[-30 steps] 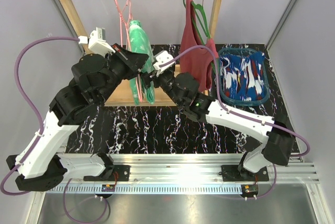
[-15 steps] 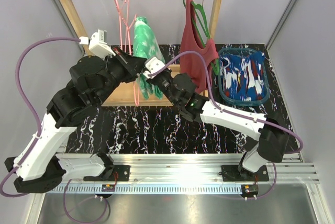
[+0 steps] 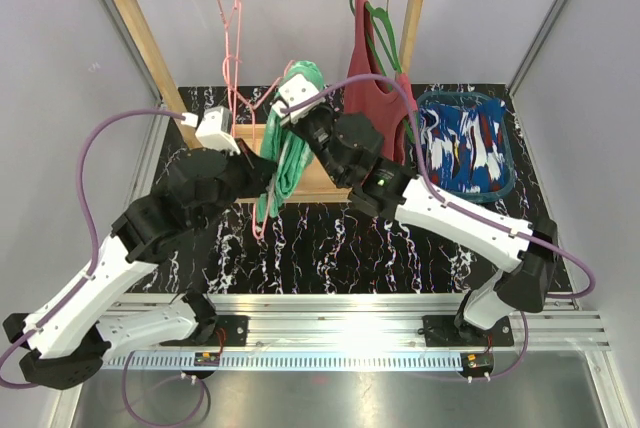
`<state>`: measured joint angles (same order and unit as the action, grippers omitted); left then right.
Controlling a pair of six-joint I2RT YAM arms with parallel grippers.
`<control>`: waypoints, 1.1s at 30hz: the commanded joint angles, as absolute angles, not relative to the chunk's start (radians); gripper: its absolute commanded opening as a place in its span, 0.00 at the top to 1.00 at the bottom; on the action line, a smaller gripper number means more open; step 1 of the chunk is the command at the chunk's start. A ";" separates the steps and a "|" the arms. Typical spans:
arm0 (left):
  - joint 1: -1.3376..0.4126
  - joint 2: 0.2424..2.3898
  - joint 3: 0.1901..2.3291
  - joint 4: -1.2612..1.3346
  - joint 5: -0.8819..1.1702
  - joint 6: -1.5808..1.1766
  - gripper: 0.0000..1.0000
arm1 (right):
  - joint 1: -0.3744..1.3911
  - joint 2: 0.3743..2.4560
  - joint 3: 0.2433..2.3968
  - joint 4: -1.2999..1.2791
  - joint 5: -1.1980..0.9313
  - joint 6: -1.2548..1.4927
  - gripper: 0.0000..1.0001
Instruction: Remove the trousers from the hanger
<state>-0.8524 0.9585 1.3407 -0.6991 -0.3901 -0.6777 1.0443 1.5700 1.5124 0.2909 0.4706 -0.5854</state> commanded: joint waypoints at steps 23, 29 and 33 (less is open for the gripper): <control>-0.857 0.764 0.960 -0.624 -0.382 -0.744 1.00 | 1.032 1.597 2.540 0.075 0.719 -0.985 1.00; -0.857 0.781 0.985 -0.638 -0.376 -0.698 1.00 | 1.026 1.505 2.424 0.331 0.854 -1.265 1.00; -0.857 0.781 0.985 -0.632 -0.371 -0.684 1.00 | 0.908 1.419 2.189 0.433 0.923 -1.352 1.00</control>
